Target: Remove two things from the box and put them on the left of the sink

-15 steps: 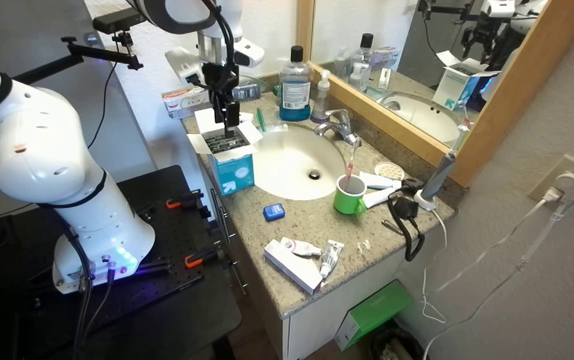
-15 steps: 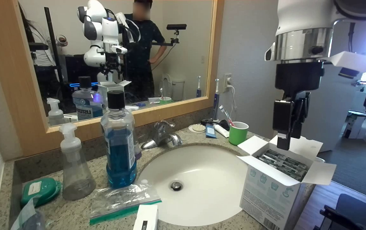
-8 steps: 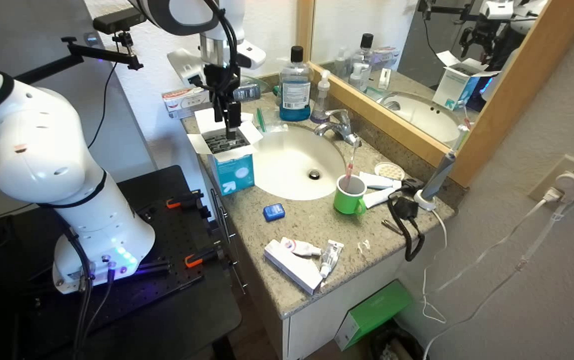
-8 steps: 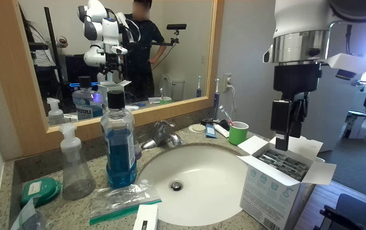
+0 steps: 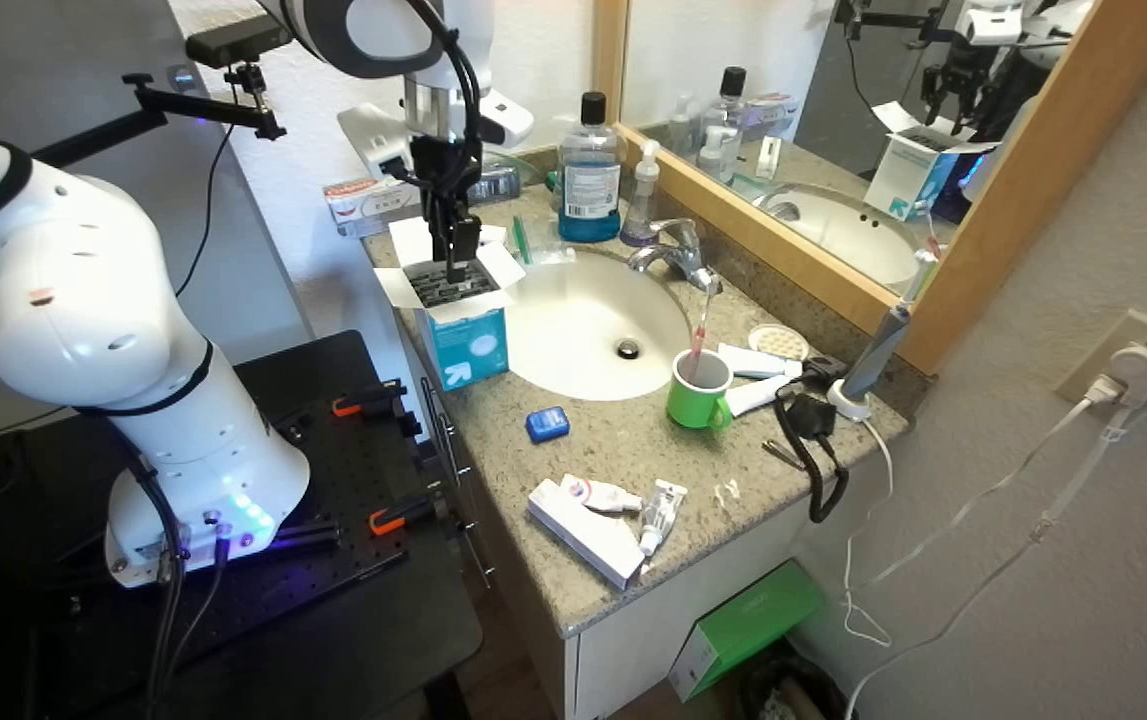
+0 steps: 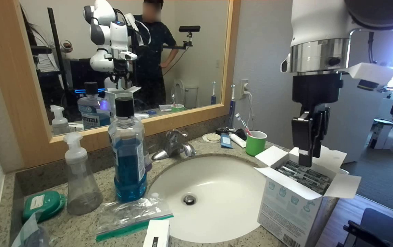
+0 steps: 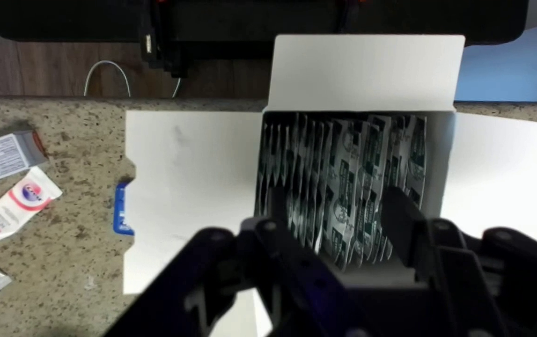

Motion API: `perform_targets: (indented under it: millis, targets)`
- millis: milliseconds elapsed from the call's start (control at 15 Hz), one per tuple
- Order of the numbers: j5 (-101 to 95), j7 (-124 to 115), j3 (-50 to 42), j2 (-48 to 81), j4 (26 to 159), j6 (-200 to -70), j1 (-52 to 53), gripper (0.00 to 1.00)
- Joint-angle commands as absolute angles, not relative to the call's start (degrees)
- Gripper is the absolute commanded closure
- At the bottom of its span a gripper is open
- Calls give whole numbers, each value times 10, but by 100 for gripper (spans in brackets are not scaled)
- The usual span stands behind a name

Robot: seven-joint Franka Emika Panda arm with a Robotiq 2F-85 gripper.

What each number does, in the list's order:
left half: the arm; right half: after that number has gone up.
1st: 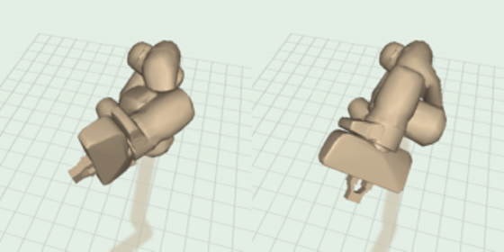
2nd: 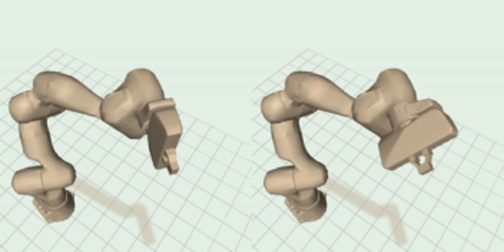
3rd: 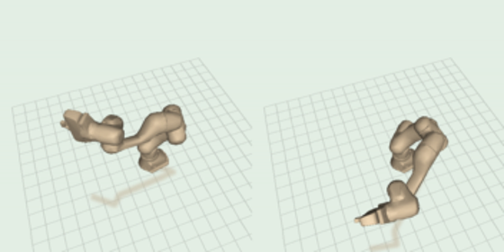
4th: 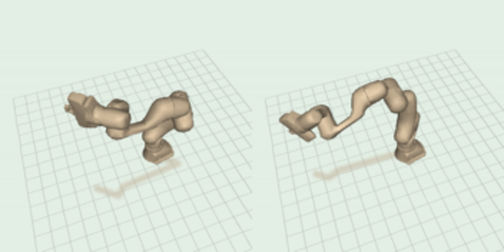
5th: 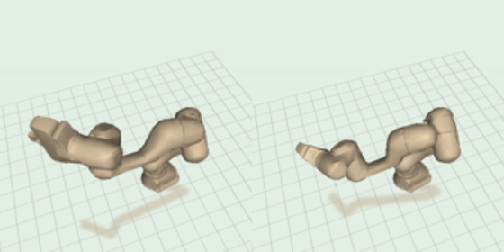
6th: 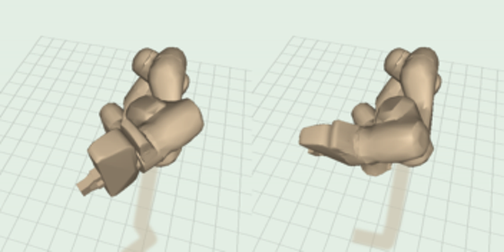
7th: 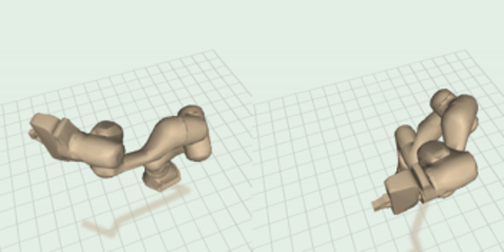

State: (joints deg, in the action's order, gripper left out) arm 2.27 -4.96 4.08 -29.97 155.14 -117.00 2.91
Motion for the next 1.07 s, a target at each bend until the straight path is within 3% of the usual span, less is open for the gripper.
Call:
perform_targets:
  millis: [0, 133, 267, 400, 467, 733, 1000]
  targets:
    - [21, -53, 42, -279, 1537, -1173, 29, 57]
    - [24, -50, 40, -272, 1536, -1177, 29, 51]
    - [26, -48, 39, -265, 1536, -1182, 30, 55]
    - [27, -47, 38, -260, 1538, -1189, 30, 66]
    - [29, -47, 37, -256, 1538, -1193, 31, 78]
    - [31, -48, 37, -248, 1538, -1202, 31, 92]
    - [34, -47, 36, -237, 1541, -1218, 31, 78]
